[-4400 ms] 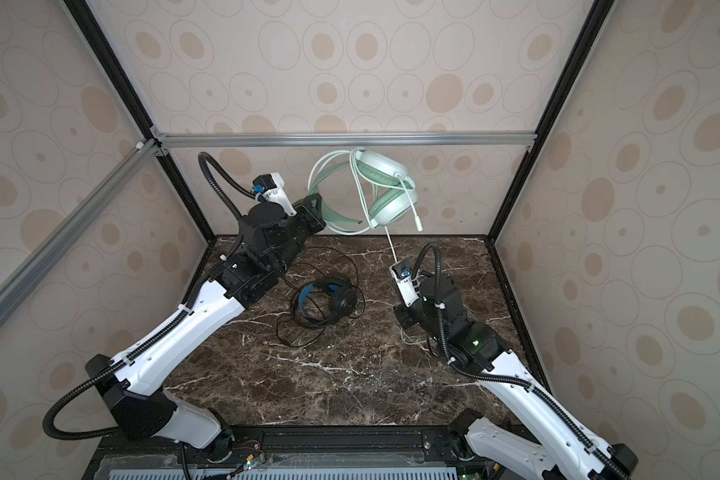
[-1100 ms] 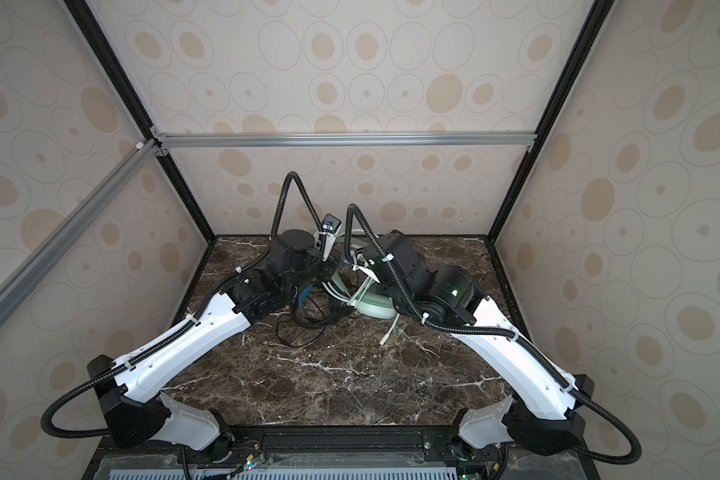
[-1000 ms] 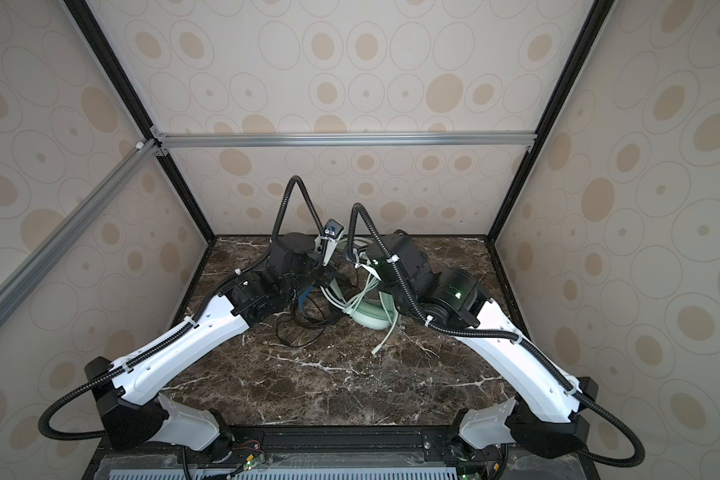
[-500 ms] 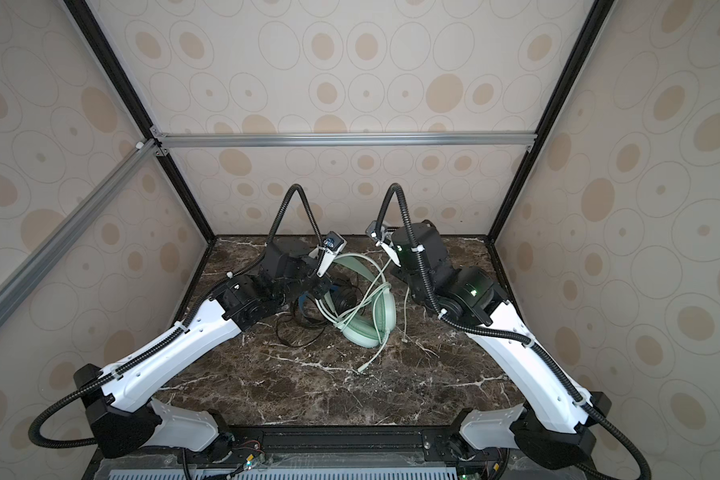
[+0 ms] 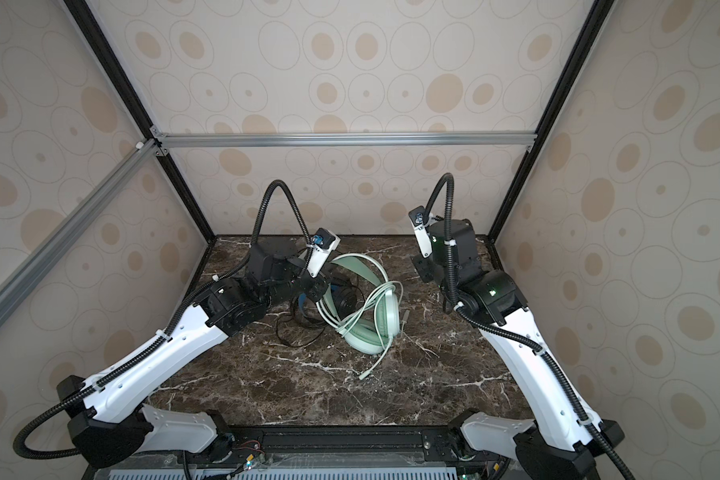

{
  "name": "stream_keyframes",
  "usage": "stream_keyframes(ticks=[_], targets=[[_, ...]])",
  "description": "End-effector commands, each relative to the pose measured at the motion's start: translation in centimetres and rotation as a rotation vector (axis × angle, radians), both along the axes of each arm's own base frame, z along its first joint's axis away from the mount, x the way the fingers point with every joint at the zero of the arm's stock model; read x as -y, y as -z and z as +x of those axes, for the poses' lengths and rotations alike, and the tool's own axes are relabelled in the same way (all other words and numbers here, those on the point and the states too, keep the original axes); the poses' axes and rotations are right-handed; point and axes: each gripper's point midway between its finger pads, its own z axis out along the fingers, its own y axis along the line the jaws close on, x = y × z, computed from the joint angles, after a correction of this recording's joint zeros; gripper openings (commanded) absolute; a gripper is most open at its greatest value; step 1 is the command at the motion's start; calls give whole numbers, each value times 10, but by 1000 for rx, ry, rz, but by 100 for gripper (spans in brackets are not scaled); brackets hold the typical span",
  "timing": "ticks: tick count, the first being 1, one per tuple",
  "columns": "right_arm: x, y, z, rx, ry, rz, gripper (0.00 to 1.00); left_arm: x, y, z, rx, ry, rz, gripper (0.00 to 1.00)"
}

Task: Wrap the headphones
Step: 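Open the right gripper and draw it back from the headset, then grasp the hanging cable end with the right gripper while the left raises the headset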

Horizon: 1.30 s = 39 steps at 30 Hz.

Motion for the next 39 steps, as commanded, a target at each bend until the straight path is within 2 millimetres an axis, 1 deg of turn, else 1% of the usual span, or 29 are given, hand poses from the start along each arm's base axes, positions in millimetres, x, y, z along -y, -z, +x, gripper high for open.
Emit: stream_keyframes(ticks=[1,5,8,10,12,15,16,19,28,34,39], targets=[[-9,-7,-7,38,-59,127,21,1,-63,-5,57,5,-209,0],[-1,-15,-16,74,-66,192,37,1,-69,-4,23,13,-248,0],[0,-22,-27,122,-120,244,56,-4,-77,-4,-2,9,-298,0],[3,-21,-34,146,-139,271,65,-7,-89,-4,-11,11,-346,0],[7,-14,-38,143,-144,316,69,-9,-100,-6,-9,11,-381,0],[5,5,-45,132,-182,397,72,-10,-116,-9,1,21,-416,0],[-1,13,-49,116,-216,421,72,-11,-121,-10,5,24,-424,0],[-13,30,-59,85,-286,461,72,-10,-132,-11,7,34,-438,0],[-33,62,-79,-27,-406,516,74,-12,-170,-13,31,42,-496,0],[-36,81,-91,-77,-414,559,74,-12,-187,-14,46,56,-520,0],[-37,96,-100,-127,-415,598,78,-12,-204,-18,66,76,-549,0]])
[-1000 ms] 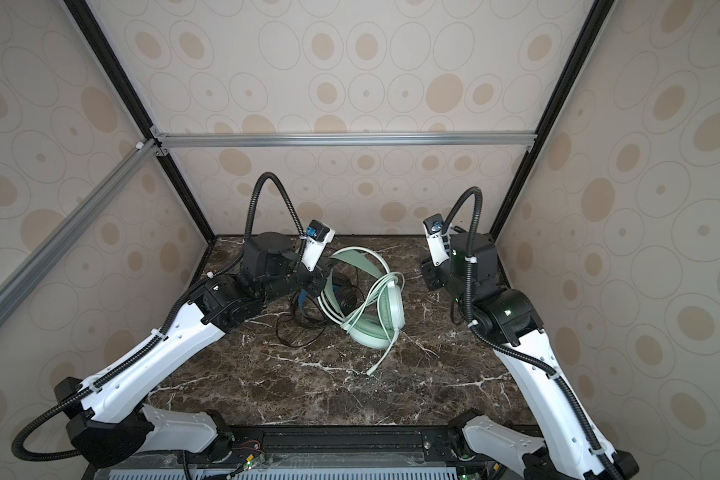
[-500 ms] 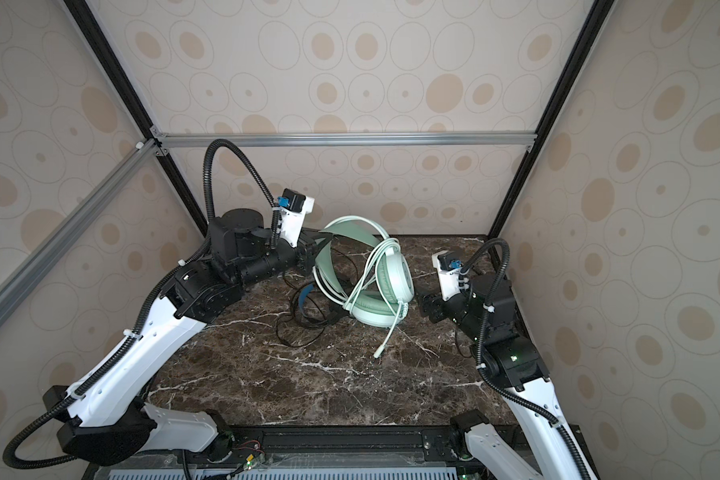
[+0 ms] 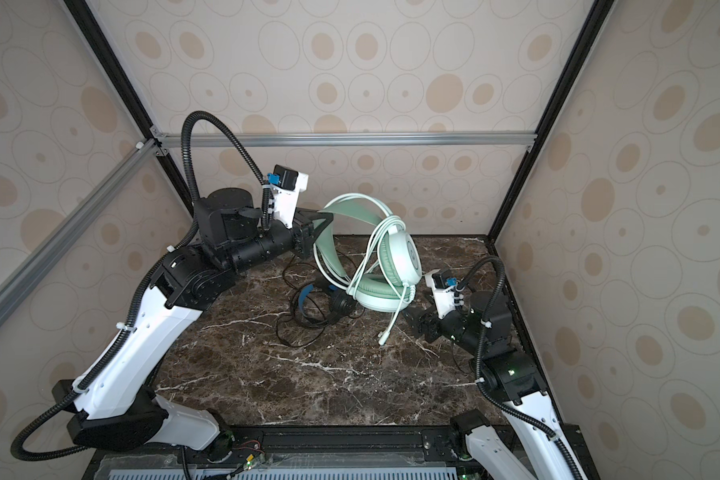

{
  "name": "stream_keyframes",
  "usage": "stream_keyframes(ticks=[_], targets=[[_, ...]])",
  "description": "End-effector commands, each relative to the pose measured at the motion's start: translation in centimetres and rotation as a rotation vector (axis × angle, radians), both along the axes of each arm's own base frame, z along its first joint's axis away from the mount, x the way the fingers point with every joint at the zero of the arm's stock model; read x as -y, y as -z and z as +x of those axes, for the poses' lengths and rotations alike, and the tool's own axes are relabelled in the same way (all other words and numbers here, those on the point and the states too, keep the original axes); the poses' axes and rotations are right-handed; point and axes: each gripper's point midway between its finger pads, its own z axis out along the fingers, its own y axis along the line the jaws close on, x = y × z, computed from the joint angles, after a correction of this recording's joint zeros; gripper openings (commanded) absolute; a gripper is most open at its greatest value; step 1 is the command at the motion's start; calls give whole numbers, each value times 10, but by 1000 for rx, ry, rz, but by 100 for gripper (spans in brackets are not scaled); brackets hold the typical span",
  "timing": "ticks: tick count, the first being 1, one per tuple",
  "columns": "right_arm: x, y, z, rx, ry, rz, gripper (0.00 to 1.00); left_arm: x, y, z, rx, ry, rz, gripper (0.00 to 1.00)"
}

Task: Wrap the headphones
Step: 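Grasp the hanging cable end with the right gripper while the left raises the headset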

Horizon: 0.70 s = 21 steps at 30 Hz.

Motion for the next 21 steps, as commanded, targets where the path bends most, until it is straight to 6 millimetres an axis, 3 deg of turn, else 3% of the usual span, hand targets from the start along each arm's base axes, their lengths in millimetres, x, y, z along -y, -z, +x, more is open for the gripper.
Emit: stream_keyframes(ticks=[1,11,21], targets=[[-1,9,-6,-40,-6,36,78,-10,-58,-15,79,24,-153,0],[14,41,18,-62,126,8,79,-7,-68,-17,92,45,-184,0],[8,55,28,-115,119,19,77,-6,-77,-20,104,67,-207,0]])
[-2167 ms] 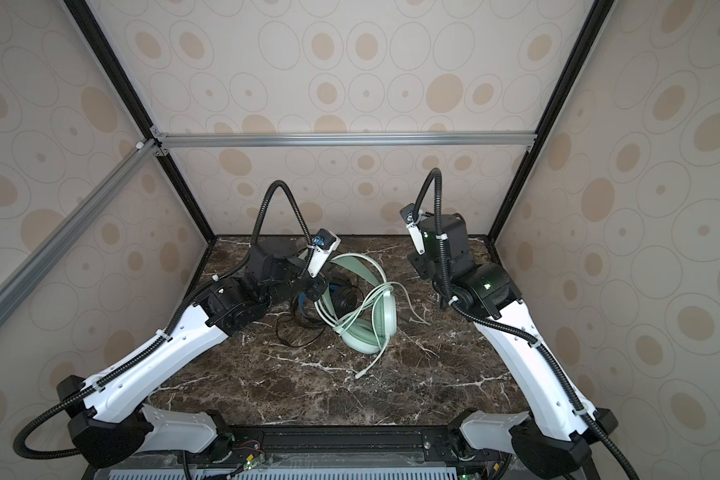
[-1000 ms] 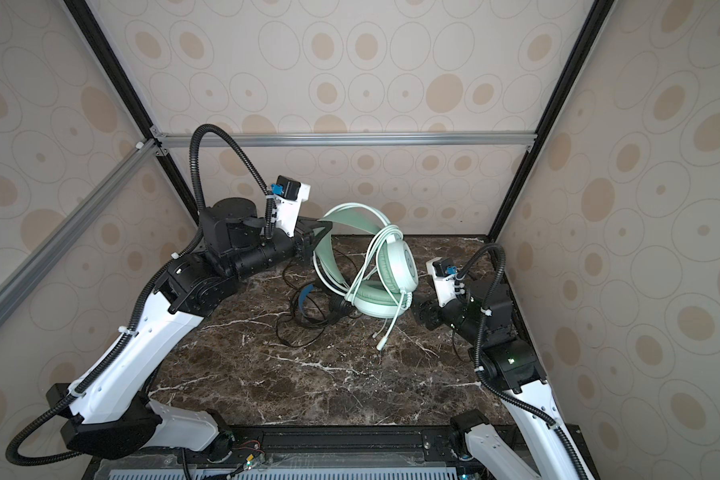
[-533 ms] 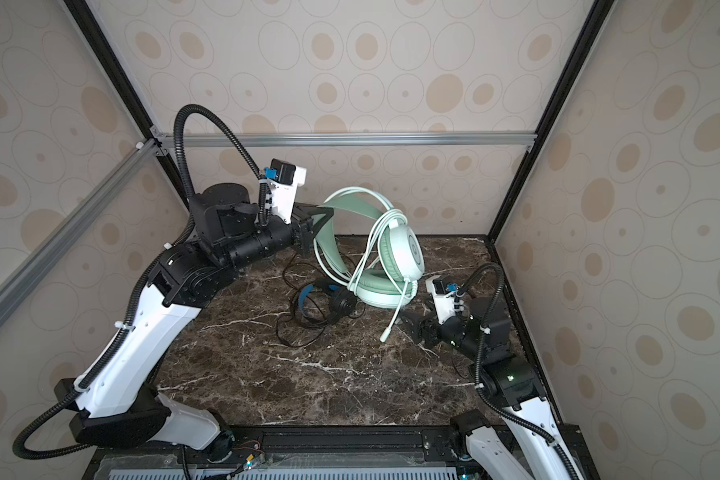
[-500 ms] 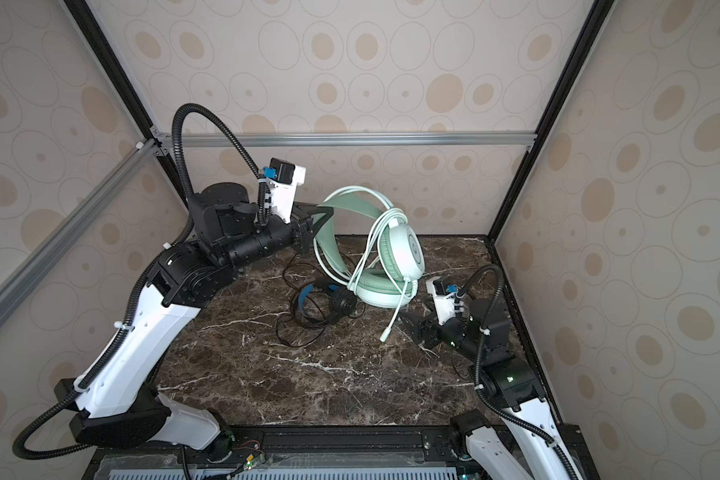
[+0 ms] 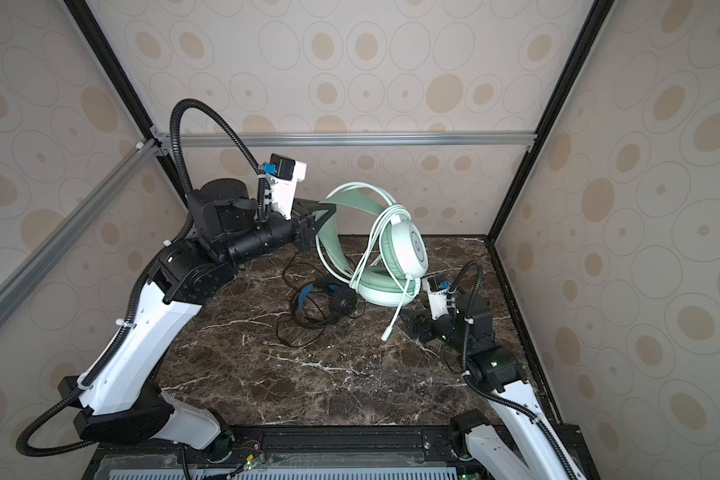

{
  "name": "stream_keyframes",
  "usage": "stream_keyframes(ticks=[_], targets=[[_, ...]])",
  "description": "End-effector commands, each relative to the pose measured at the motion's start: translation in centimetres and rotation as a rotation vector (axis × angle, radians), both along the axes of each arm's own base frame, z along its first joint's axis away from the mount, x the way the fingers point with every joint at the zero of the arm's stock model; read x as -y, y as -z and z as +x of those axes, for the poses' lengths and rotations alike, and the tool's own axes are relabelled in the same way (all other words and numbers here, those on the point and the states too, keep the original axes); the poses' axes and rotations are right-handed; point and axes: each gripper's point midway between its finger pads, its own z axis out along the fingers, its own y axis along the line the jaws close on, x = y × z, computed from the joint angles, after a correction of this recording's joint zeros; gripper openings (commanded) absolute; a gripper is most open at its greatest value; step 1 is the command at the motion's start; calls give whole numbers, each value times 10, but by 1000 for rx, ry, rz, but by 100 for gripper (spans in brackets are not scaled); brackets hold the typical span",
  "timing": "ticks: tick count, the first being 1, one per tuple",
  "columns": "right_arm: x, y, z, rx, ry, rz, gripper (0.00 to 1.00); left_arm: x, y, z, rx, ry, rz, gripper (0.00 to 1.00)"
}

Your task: Wrap the headphones

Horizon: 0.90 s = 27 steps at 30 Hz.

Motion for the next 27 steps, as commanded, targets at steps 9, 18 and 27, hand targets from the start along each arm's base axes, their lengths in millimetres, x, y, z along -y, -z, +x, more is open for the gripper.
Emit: stream_keyframes(ticks=[9,18,27], targets=[[-19,-3,-1,8,-95,70,77,-13,-68,-22,101,43,-187,0],[-22,-1,-10,4,-128,86,77,-9,-71,-21,103,59,-205,0],[-17,5,-13,-1,-115,50,76,-7,-77,-21,109,67,-218,0]])
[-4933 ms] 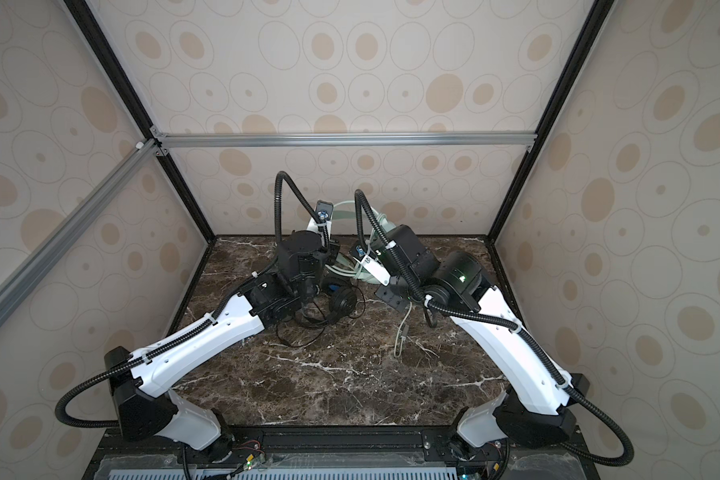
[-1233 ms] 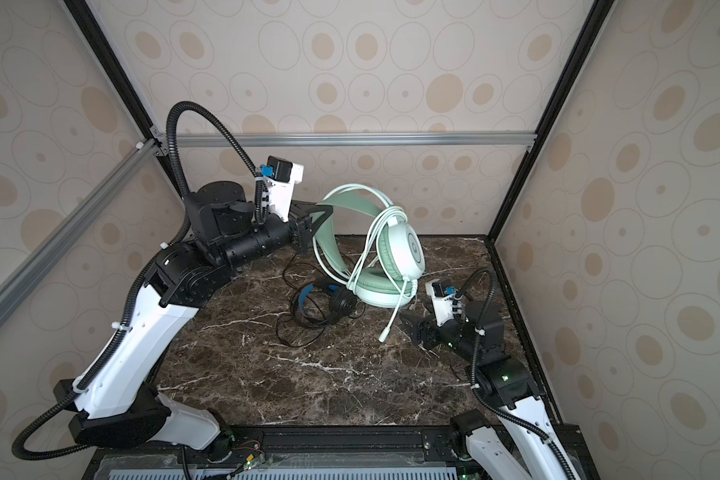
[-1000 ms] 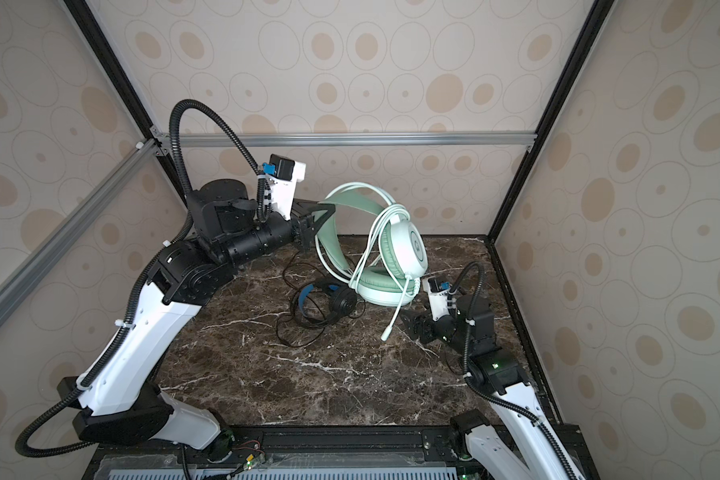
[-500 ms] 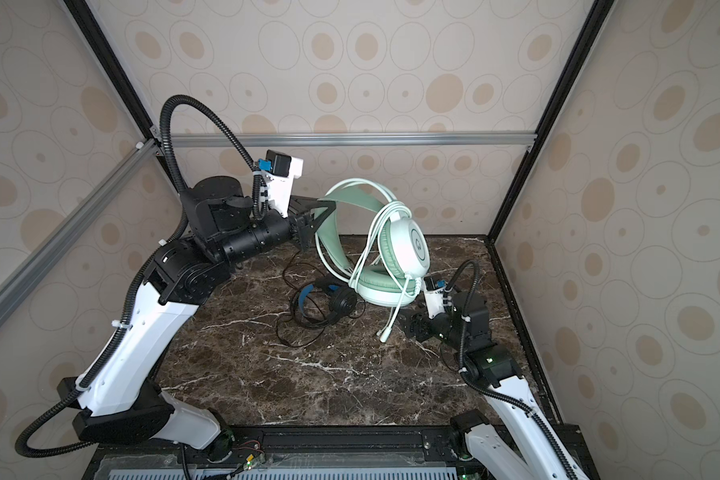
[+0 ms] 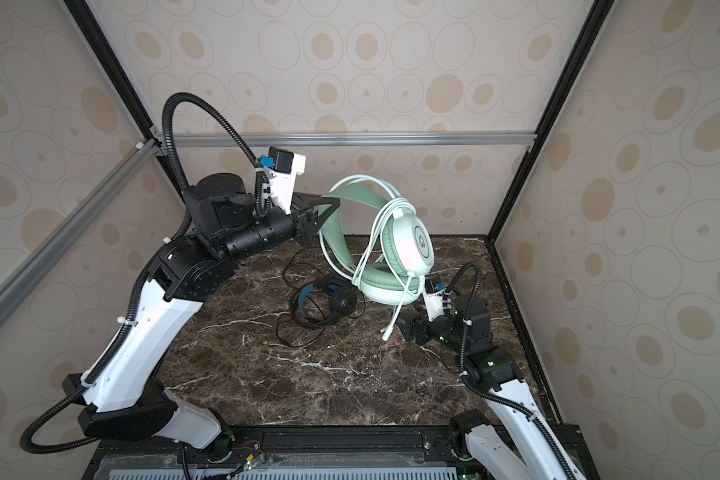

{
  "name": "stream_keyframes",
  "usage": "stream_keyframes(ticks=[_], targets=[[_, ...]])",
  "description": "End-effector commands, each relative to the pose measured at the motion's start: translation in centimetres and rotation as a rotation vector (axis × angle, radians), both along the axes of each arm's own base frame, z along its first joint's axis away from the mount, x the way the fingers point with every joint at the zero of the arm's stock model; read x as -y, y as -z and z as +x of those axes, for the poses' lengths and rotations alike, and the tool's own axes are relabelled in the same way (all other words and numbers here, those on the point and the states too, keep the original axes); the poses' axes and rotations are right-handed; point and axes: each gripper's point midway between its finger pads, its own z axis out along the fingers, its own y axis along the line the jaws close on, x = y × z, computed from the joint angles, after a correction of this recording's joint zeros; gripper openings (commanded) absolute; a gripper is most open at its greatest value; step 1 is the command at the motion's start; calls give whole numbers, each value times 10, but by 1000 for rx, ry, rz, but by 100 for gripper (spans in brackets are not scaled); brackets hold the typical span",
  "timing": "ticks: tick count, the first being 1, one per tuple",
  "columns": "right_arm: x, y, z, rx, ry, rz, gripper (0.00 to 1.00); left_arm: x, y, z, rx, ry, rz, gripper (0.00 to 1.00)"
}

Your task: Wrap the headphones

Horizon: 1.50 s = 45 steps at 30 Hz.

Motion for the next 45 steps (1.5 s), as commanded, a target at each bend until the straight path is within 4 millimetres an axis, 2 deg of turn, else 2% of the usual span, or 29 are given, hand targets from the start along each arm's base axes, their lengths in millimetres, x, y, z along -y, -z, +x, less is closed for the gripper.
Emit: stream_keyframes(ticks=[1,8,19,28,45], targets=[[2,5,-6,1,-6,-21,76,-15,-59,-17,93,16,-162,0],[1,12,-11,-5,-27,-19,75,-16,-62,-20,96,22,-165,0],[-4,14,-6,-7,-48,-22,73,-17,-64,-21,97,22,-170,0],[-9,23,-11,-25,-89,-15,72,-18,-67,-23,99,27,-182,0],[-16,23,4,-17,-105,1,71,-19,-69,-24,91,31,-197,0]])
